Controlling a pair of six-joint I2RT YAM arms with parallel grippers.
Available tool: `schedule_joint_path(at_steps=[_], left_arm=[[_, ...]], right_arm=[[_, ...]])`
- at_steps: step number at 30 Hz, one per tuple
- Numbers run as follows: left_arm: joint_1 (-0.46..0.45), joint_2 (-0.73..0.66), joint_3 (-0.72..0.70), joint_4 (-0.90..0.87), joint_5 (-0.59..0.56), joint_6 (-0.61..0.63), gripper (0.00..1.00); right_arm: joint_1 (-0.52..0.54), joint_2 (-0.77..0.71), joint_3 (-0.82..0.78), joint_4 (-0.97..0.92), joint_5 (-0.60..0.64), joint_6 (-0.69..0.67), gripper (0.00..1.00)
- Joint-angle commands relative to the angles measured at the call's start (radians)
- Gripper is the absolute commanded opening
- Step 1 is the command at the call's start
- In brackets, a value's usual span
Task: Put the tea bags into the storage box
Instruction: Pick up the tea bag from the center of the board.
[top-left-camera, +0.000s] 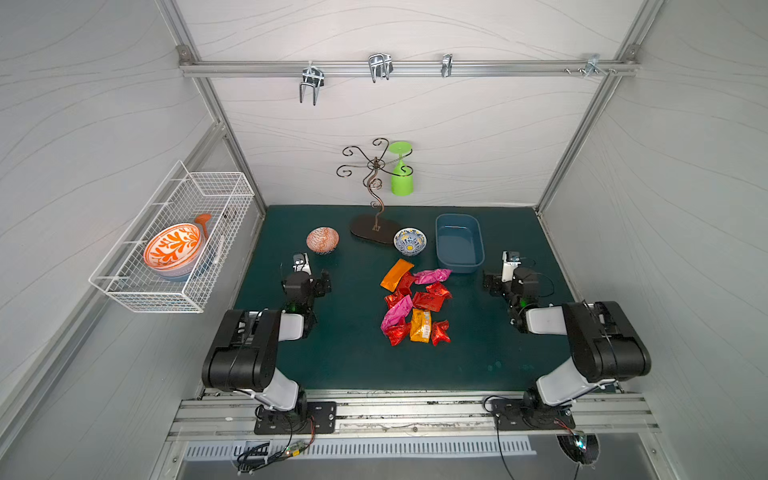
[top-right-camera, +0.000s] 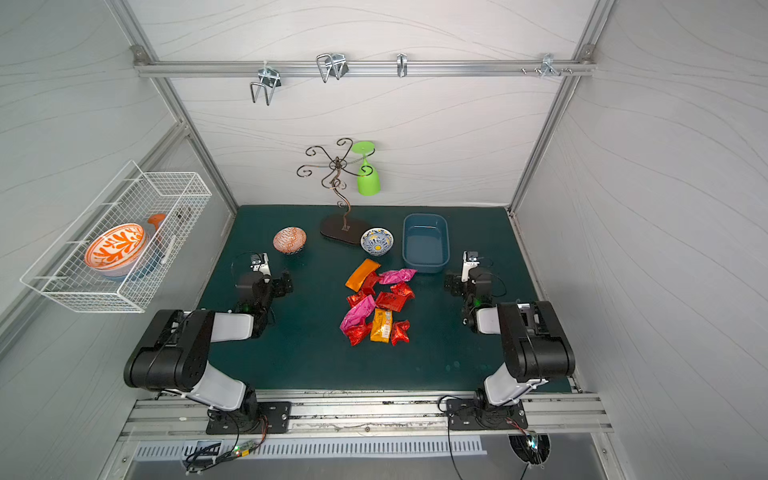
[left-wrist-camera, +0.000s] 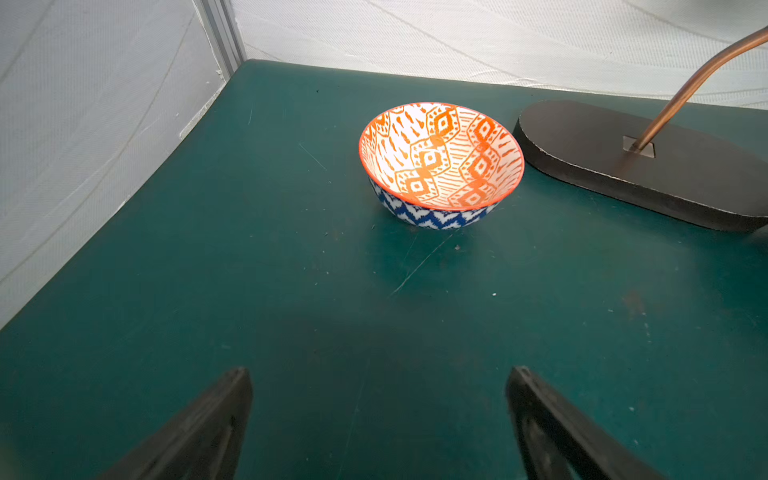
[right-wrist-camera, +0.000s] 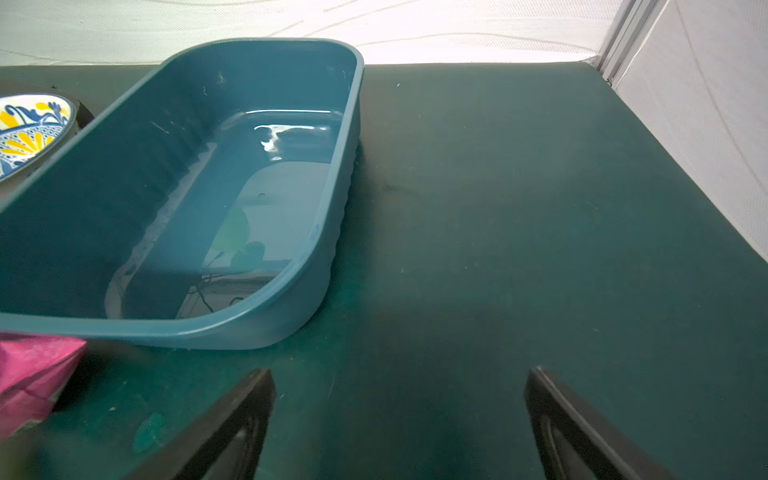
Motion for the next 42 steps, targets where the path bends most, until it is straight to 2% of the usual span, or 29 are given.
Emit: schedule_joint_path(at_steps=[1, 8, 12, 18, 20, 23, 26, 29, 32, 36, 42], left_arm=[[0.005, 0.0, 0.012, 0.034, 0.01, -0.007, 1.0], [0.006, 0.0, 0.013, 0.031, 0.013, -0.006, 1.0], [0.006, 0.001, 0.016, 0.028, 0.012, -0.007, 1.0], [0.004, -0.01, 0.018, 0.016, 0.017, -0.001, 0.99], [-0.001, -0.045, 0.059, -0.082, 0.008, 0.002, 0.99], [-0.005, -0.113, 0.159, -0.33, -0.065, -0.038, 0.99], [-0.022, -0.16, 0.242, -0.527, -0.133, -0.125, 0.99], [-0.05, -0.197, 0.317, -0.702, -0.167, -0.288, 0.99], [-0.1, -0.231, 0.363, -0.863, -0.196, -0.443, 0.99], [-0.149, -0.283, 0.369, -0.976, -0.107, -0.599, 0.99], [-0.198, -0.345, 0.325, -1.018, 0.125, -0.701, 0.95]], right_arm=[[-0.005, -0.011, 0.006, 0.003, -0.008, 0.005, 0.99], [-0.02, -0.011, 0.005, 0.002, -0.031, 0.01, 0.99], [-0.069, -0.008, 0.007, 0.004, -0.177, 0.023, 0.99], [-0.07, -0.026, 0.011, -0.012, -0.154, 0.029, 0.99], [-0.069, -0.067, 0.041, -0.093, -0.101, 0.044, 0.99], [-0.078, -0.151, 0.17, -0.396, 0.015, 0.118, 0.99], [-0.082, -0.177, 0.289, -0.582, -0.001, 0.194, 0.98], [-0.07, -0.163, 0.415, -0.751, -0.097, 0.258, 0.97], [-0.007, -0.13, 0.557, -0.965, -0.121, 0.269, 0.94], [0.101, -0.102, 0.69, -1.205, -0.183, 0.325, 0.87], [0.307, -0.152, 0.673, -1.359, -0.228, 0.34, 0.82]])
